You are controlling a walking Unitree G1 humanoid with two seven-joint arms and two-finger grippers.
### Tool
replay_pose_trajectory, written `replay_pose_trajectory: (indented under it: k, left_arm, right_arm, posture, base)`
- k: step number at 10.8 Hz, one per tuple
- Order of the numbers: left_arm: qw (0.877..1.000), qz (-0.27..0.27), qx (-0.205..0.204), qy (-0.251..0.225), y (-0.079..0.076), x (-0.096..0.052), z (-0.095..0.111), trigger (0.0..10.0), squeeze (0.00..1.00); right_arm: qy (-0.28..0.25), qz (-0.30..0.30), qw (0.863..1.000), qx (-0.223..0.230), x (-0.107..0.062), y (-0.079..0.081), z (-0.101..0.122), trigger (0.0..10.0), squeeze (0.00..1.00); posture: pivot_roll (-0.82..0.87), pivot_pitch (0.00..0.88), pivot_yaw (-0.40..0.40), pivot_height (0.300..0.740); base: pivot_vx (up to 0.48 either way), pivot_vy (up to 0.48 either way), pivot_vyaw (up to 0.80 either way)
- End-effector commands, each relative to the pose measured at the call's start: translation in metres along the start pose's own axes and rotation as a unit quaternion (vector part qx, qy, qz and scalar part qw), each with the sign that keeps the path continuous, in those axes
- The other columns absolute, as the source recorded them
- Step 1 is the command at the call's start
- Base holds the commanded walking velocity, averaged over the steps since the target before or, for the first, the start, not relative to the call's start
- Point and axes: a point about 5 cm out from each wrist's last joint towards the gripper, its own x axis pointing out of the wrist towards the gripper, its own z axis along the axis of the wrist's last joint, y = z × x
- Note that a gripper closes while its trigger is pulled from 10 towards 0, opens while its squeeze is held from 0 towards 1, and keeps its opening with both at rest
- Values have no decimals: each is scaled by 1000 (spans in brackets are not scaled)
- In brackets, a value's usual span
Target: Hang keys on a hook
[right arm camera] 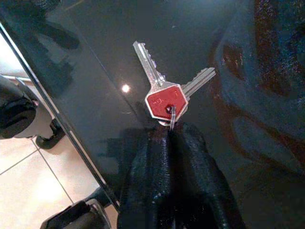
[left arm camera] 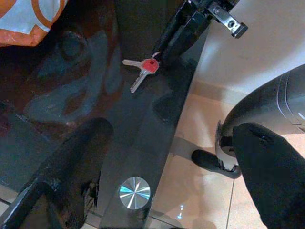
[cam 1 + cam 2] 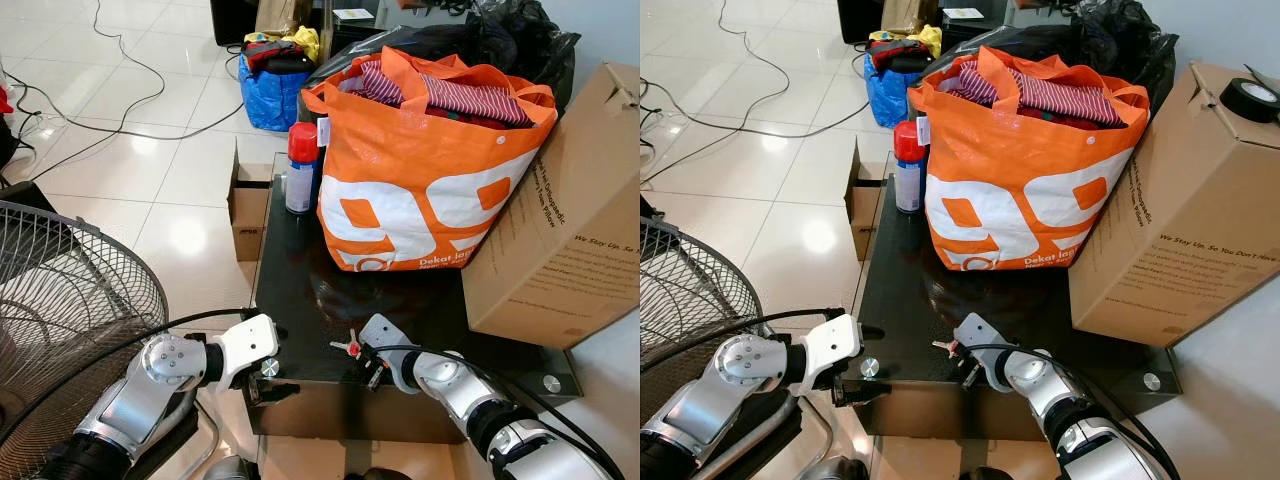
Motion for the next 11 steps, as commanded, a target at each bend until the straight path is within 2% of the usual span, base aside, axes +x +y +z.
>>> replay_pose_trajectory:
  k: [1,4,5,7,8,9,10,11]
  left_arm:
    - [1000,-2,5,0,0,1,2,10000,247]
    - [1000,0,6,0,1,2,2,10000,243]
    - [1000,22,-3,-10,4,0,3,10000,247]
    - [993,96,-35,-64,15,-3,14,10000,247]
    - [981,145,-62,-114,24,-9,25,10000,247]
    - [974,166,-75,-134,27,-13,31,10000,247]
    - [961,217,-81,-149,34,-18,38,10000,239]
    - [950,252,-86,-161,37,-22,43,10000,239]
  right_arm:
    - [25,-11,1000,5,-4,-4,-11,0,0]
    - [12,-15,1000,20,-6,-6,-13,0,0]
    - [-33,-26,998,53,-12,-13,-9,0,0]
    - [-97,-41,989,103,-27,-22,-7,0,0]
    - [-155,-66,973,160,-47,-28,-5,0,0]
    - [-188,-83,961,187,-61,-29,-2,0,0]
    - [-239,-108,940,220,-83,-27,9,0,0]
    - [-267,-123,927,233,-98,-24,18,0,0]
  posture:
    - [3,93,-96,740]
    - [7,84,-100,740]
    - [9,75,-104,740]
    - [10,47,-108,740]
    - [9,18,-100,740]
    - [5,1,-92,740]
    - [0,0,-81,740]
    - [-3,0,-73,740]
  base:
    - [0,0,0]
    - [0,0,0]
    - [0,0,0]
    - [0,0,0]
    - [0,0,0]
    - [0,0,0]
    - [0,0,0]
    - [0,0,0]
